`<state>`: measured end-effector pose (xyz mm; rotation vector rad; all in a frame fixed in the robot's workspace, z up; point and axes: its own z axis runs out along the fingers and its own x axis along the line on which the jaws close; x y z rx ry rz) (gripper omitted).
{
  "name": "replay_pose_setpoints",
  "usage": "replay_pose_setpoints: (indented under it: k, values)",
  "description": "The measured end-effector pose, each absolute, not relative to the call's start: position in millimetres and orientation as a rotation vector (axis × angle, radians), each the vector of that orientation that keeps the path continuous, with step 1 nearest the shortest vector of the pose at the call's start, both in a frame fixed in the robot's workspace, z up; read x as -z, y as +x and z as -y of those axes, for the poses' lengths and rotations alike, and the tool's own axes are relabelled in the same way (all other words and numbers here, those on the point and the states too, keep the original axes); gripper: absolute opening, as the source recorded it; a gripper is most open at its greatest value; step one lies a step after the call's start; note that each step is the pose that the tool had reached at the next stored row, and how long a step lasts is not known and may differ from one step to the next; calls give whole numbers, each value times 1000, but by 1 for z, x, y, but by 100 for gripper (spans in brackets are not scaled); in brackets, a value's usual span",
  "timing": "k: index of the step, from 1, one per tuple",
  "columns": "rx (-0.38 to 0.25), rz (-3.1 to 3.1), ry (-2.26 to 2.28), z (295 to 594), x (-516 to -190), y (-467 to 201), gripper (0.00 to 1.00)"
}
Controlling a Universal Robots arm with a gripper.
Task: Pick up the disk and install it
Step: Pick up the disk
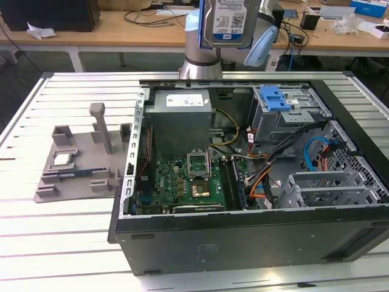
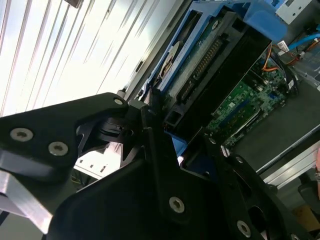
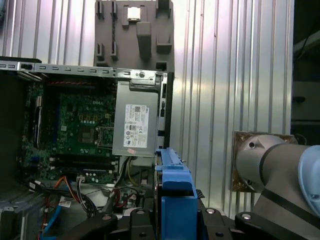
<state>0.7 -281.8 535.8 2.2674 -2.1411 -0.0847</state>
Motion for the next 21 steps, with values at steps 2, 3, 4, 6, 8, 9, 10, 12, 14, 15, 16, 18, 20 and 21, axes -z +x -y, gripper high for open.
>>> replay_pose_setpoints:
  k: [2, 3, 4, 6, 8, 9, 10, 12, 14, 15, 16, 18, 20, 21]
  values:
    - [85, 2141, 2267, 282, -536, 6, 37]
    - [85, 2141, 2267, 282, -536, 10, 37]
    - [85, 2141, 2267, 282, -536, 13, 37]
    - [85, 2141, 2267, 282, -536, 20, 37]
    - [86, 2141, 2267, 282, -536, 25, 37]
    - [86, 2141, 2267, 282, -536, 28, 37]
    - [86, 2141, 2267, 282, -536, 31, 37]
    - [86, 2140, 2267, 282, -536, 40, 37]
    - [86, 2140, 2267, 282, -536, 47, 37]
    - [87, 2140, 2267, 282, -536, 50, 37]
    - [87, 2140, 2267, 282, -536, 52, 37]
    - [87, 2140, 2267, 282, -536, 59, 37]
    - [87, 2140, 2266, 282, -536, 66, 37]
    - [87, 2140, 2266, 282, -536, 68, 37]
